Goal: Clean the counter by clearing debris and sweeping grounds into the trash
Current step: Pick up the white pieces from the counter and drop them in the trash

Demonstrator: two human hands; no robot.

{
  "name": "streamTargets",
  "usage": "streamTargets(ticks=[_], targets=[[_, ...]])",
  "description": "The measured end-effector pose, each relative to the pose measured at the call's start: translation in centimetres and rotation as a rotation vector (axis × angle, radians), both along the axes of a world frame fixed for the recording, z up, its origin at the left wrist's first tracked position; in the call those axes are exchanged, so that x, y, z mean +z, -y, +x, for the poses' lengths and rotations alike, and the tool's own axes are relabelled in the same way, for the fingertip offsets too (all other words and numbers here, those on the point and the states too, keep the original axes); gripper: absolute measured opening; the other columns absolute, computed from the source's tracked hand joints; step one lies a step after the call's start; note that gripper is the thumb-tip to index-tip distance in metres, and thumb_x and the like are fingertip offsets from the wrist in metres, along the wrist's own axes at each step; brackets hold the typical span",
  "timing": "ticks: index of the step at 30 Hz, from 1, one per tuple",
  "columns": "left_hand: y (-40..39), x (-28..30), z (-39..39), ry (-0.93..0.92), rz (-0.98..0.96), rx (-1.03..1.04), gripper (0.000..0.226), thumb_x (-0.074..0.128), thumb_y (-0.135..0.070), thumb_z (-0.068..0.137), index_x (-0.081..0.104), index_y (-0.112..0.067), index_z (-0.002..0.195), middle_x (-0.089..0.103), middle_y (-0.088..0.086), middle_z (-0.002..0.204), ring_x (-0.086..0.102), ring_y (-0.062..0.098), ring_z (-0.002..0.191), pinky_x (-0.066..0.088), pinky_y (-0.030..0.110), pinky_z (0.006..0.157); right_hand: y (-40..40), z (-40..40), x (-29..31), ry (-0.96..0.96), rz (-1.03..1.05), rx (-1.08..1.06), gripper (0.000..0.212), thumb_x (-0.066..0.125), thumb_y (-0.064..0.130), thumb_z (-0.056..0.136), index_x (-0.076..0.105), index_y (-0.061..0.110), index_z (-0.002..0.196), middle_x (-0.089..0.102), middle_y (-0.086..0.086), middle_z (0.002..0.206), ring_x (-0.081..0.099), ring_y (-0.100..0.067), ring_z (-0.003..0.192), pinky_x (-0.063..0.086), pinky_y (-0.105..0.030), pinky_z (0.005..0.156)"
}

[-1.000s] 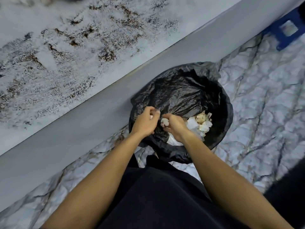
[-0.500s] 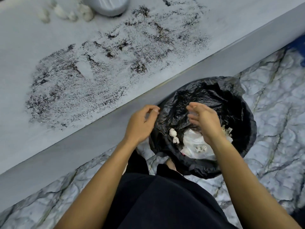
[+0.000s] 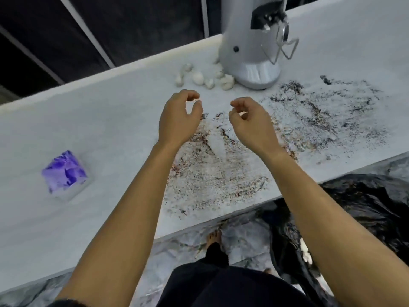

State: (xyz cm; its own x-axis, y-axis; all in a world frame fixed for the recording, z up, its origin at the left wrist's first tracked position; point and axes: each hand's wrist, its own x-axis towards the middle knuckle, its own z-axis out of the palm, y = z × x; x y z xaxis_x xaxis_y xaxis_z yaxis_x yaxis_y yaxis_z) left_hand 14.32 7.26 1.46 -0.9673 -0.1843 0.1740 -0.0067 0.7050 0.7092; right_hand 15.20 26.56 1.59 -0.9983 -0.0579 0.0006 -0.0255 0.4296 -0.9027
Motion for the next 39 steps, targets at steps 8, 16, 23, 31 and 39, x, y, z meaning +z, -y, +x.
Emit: streamTargets(ticks=[8, 16, 23, 31, 39], targets=[[8.0, -3.6, -10.9, 0.149, -0.275, -0.005, 0.045, 0.051, -0.042, 0.092, 0.044, -0.028, 0.134, 0.045, 0.002, 0.137, 0.06, 0.024, 0.1, 0.042, 0.031, 0.074, 7.0, -11.8, -3.1, -0.076, 0.484, 0.074, 0.048, 0.053, 0.025, 0.095, 0.044, 0.015, 0.141, 0.048, -0.01, 0.142, 0.054, -0.028, 0.12, 0.047, -0.041, 0.094], [9.1, -7.3, -16.0, 0.176, -0.418, -0.033, 0.043, 0.048, -0.043, 0.096, 0.043, -0.027, 0.135, 0.047, 0.008, 0.127, 0.062, 0.032, 0.089, 0.041, 0.031, 0.068, 11.2, -17.7, -5.7, -0.103, 0.948, 0.026, 0.044, 0.048, 0.029, 0.097, 0.042, 0.006, 0.135, 0.047, -0.014, 0.136, 0.06, -0.033, 0.106, 0.038, -0.034, 0.067], [9.3, -7.8, -14.8, 0.143, -0.436, -0.058, 0.027, 0.046, -0.033, 0.096, 0.044, -0.015, 0.115, 0.053, 0.008, 0.11, 0.058, 0.034, 0.074, 0.038, 0.034, 0.058, 12.0, -17.0, -6.3, -0.09, 0.961, 0.027, 0.029, 0.048, 0.019, 0.093, 0.057, 0.004, 0.117, 0.058, -0.017, 0.122, 0.064, -0.036, 0.096, 0.035, -0.033, 0.066], [3.2, -4.3, -7.6, 0.007, -0.067, -0.133, 0.019, 0.042, -0.04, 0.098, 0.057, -0.029, 0.099, 0.052, -0.01, 0.098, 0.055, 0.006, 0.075, 0.043, 0.028, 0.064, 7.2, -6.4, -2.2, 0.078, 0.005, -0.054, 0.029, 0.055, 0.015, 0.088, 0.053, 0.019, 0.117, 0.061, 0.002, 0.093, 0.055, -0.003, 0.067, 0.04, -0.02, 0.058], [-8.7, -4.0, 3.6, 0.035, 0.033, -0.404, 0.019, 0.044, -0.044, 0.101, 0.057, -0.03, 0.097, 0.053, -0.015, 0.094, 0.052, -0.005, 0.071, 0.043, 0.026, 0.058, -4.0, 6.8, -0.6, 0.335, -0.129, -0.22, 0.014, 0.061, 0.021, 0.089, 0.059, 0.025, 0.102, 0.059, -0.004, 0.075, 0.049, -0.017, 0.061, 0.041, -0.033, 0.057]])
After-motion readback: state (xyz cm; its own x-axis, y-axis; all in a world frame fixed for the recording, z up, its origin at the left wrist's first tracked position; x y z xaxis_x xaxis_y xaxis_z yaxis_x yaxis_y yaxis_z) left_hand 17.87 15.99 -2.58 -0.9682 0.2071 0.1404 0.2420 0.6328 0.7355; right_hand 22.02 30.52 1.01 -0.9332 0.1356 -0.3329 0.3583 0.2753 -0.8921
